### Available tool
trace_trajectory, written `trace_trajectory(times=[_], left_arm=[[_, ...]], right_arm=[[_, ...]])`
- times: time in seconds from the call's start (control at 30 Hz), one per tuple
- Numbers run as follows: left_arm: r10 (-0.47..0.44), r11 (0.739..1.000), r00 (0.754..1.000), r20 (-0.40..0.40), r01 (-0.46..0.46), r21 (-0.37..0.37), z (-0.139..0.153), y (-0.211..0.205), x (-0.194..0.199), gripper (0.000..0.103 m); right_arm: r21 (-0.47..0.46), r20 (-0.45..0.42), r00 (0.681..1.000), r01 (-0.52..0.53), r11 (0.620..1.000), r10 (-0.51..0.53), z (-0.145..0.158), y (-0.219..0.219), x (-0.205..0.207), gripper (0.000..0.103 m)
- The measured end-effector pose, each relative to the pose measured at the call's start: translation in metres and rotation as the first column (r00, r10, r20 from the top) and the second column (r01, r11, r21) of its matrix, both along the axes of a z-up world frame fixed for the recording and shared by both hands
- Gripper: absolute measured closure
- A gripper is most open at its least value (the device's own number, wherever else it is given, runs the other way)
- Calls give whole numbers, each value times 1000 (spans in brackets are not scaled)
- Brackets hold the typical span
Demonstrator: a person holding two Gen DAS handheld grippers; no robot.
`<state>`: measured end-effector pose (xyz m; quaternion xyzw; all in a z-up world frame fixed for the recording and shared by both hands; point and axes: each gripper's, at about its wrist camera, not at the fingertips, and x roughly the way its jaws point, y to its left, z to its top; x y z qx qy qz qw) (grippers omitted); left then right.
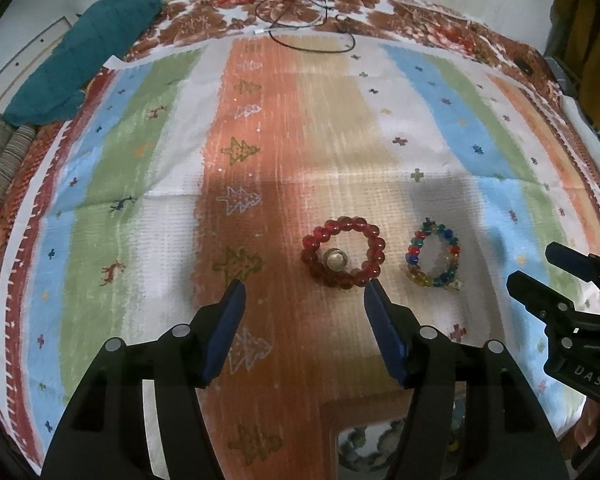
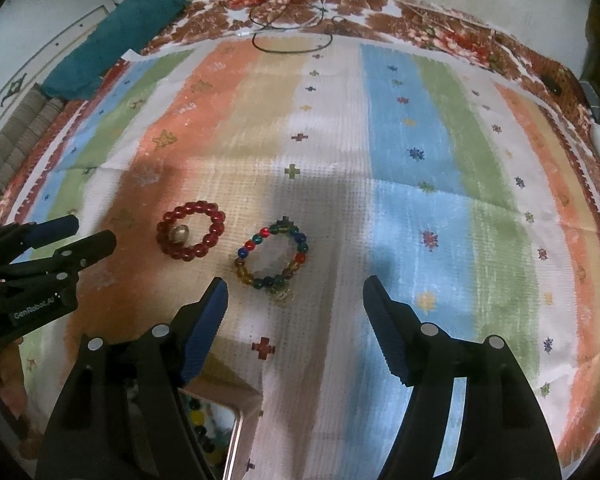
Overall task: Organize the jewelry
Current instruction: 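Move both open tools toward the red bead and multicolour bracelets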
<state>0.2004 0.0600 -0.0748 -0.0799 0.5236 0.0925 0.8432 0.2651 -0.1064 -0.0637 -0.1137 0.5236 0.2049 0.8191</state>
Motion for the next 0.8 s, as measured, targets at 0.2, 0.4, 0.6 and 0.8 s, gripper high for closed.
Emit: trace_trajectory(times=[0.2, 0.4, 0.6, 0.8], left_arm=[[2, 1000, 1000, -28, -3, -8, -14, 10, 14, 41], [15, 999, 999, -51, -16, -32, -27, 20, 25, 41], [18, 999, 997, -75, -21, -34, -39, 24, 35, 41], [10, 999, 996, -85, -13, -34, -45, 26, 45, 41]], right_arm=[[-16, -29, 1000, 5, 1000, -6, -14, 3, 12, 33], [-38, -31, 1000, -5, 999, 3, -24, 10, 18, 31], [-48, -37, 999, -3, 999, 1, -30, 13, 26, 31], [-75, -52, 999, -9, 997, 5, -42, 15, 33, 31]])
